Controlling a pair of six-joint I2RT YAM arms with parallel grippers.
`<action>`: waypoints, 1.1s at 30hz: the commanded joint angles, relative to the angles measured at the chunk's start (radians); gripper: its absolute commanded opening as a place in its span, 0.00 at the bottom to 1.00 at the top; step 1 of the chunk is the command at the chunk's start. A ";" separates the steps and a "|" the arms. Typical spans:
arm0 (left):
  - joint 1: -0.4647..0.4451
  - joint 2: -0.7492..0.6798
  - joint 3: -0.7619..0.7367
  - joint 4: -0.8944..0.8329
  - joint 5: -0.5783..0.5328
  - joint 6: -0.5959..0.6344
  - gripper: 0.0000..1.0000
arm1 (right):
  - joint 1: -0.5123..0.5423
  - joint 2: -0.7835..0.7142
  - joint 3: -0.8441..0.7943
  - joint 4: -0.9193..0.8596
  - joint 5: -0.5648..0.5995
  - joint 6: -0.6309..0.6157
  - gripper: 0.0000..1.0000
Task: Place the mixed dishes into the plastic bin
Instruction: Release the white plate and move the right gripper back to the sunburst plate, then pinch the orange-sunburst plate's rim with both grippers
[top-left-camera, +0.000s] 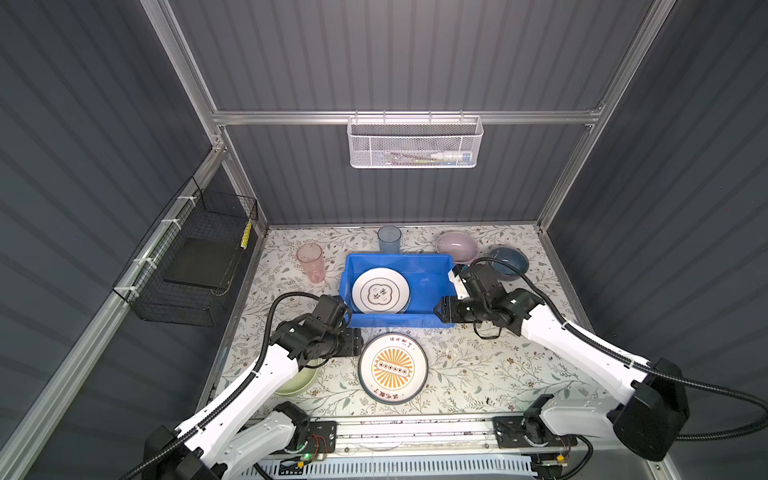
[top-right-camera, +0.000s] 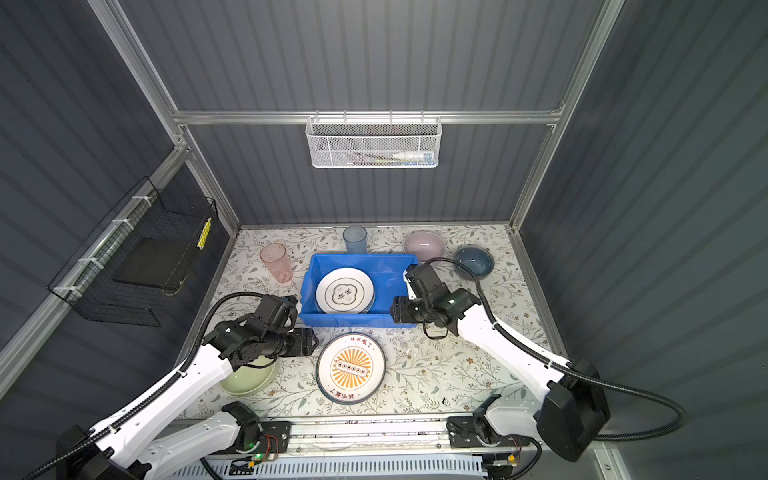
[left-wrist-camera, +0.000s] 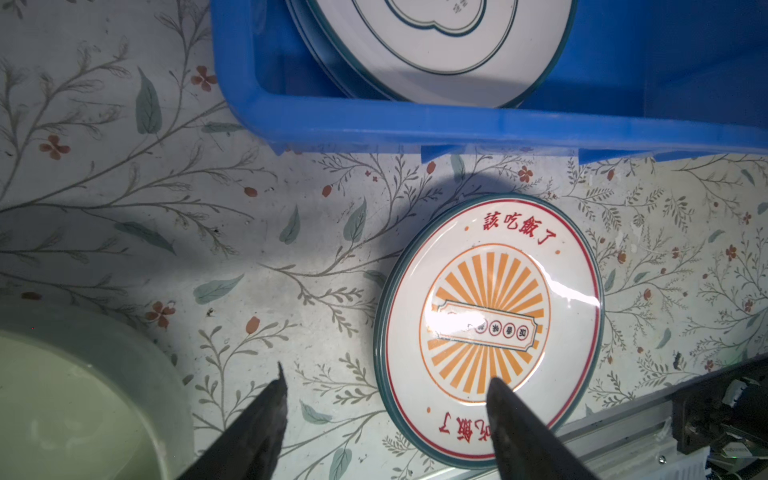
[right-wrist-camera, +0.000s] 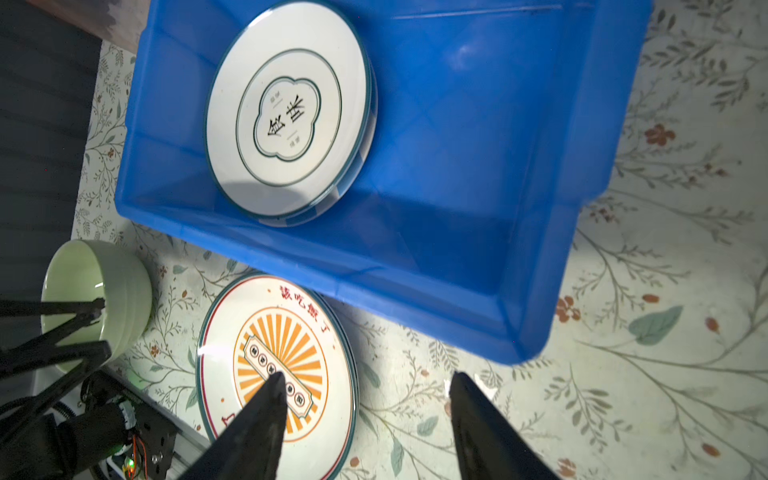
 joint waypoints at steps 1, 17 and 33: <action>-0.003 0.017 -0.028 0.025 0.054 -0.006 0.72 | 0.023 -0.071 -0.078 0.001 -0.007 0.059 0.63; -0.004 0.101 -0.159 0.158 0.113 -0.045 0.56 | 0.168 -0.186 -0.393 0.217 -0.043 0.266 0.52; -0.009 0.191 -0.195 0.207 0.149 -0.036 0.36 | 0.238 0.022 -0.422 0.445 -0.071 0.340 0.46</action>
